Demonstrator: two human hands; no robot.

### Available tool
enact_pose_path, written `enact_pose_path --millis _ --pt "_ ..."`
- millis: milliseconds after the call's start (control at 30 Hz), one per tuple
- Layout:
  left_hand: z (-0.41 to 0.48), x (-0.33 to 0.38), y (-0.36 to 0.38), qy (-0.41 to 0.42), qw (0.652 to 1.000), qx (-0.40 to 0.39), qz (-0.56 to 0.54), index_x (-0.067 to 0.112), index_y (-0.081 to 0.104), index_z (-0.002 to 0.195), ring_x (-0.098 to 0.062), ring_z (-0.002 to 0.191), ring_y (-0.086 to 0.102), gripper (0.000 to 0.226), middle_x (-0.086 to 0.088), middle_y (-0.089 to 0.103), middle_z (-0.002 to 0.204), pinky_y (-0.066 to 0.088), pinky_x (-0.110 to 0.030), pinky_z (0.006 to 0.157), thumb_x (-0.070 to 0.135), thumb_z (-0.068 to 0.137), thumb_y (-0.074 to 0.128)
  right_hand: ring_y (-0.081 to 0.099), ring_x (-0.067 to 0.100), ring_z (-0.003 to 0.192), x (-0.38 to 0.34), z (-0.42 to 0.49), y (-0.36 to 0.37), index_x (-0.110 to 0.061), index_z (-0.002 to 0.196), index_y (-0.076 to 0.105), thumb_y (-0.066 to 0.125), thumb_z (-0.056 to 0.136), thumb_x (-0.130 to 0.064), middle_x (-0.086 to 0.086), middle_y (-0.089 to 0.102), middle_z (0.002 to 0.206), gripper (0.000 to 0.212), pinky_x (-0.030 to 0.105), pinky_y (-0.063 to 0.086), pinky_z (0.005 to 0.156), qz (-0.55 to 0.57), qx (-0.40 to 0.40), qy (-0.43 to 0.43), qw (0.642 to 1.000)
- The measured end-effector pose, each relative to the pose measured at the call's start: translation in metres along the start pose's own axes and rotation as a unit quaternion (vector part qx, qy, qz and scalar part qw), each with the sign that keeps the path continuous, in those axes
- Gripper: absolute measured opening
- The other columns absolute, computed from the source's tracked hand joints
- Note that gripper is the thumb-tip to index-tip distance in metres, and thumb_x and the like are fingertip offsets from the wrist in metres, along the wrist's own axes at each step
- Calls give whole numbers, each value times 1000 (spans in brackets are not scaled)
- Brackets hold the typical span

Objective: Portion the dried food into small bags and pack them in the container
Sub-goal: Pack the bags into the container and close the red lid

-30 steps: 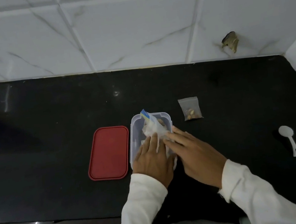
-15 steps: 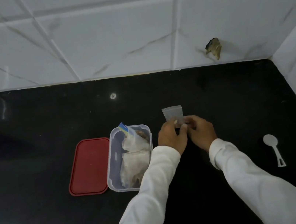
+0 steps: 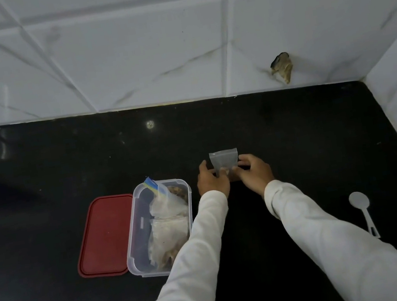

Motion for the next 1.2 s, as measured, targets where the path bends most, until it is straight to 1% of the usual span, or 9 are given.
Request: enact_pose_path --millis 133,300,433,567,733,933,1033,1133,1200 --pt "2 -2 0 -7 1000 3 -14 18 48 138 -21 113 61 43 -3 64 120 48 -33 96 27 98 58 59 19 114 7 2 -2 -25 135 50 63 91 -33 1 60 127 47 39 49 99 44 -1 15 999" --pt "-2 -2 -1 30 999 -9 -17 19 64 108 -15 98 64 18 2 68 104 46 -25 82 32 97 59 61 13 105 12 -4 -3 -27 118 60 58 94 -39 -4 64 113 28 34 52 92 49 14 -27 998" --pt "-8 -2 -2 49 995 -16 -88 15 67 95 -13 81 69 12 -1 72 90 52 -15 64 26 95 65 64 9 96 14 -14 -3 -29 106 62 57 94 -38 -7 67 102 16 33 55 86 59 42 -59 996" --pt "-18 -2 -3 44 987 -31 -152 8 69 92 -23 83 73 17 -12 74 90 60 -27 66 25 91 70 66 7 92 12 -28 -4 -29 102 62 57 95 -36 -7 68 98 12 25 54 77 65 61 -83 993" --pt "-28 0 -7 41 982 -59 -173 12 73 91 -24 85 74 18 -9 75 89 62 -39 77 29 89 72 64 6 92 7 -51 -7 -31 96 63 56 94 -39 -8 67 96 12 25 54 76 87 87 -104 987" --pt "-48 1 -15 54 985 -60 -152 12 72 91 -19 85 73 17 -6 75 90 61 -33 77 29 91 70 62 5 92 -4 -87 -6 -28 94 65 58 94 -37 -12 64 95 12 20 50 72 144 115 -107 977" --pt "-62 2 -23 63 985 -59 -151 12 73 90 -18 84 72 18 -5 75 87 60 -30 76 28 93 67 65 6 89 -9 -103 -1 -29 91 67 59 93 -36 -11 67 92 11 28 56 77 172 124 -117 970" --pt "-76 2 -34 62 989 -8 -133 19 71 96 -11 88 68 14 2 72 94 57 -30 85 31 94 65 66 7 88 -17 -117 8 -29 88 68 61 92 -34 -12 69 89 10 34 59 80 198 128 -123 964" --pt "-87 2 -43 77 988 26 -128 19 70 97 -8 87 66 13 4 71 95 55 -27 83 30 95 64 66 7 88 -22 -126 16 -29 88 68 61 92 -33 -12 69 88 9 37 59 81 209 130 -126 961"
Point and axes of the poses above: each hand's wrist, its own z-axis towards the middle knuckle, its own y-axis out of the palm, x = y × z, the point moved 1 cm from there along z, towards the middle knuckle
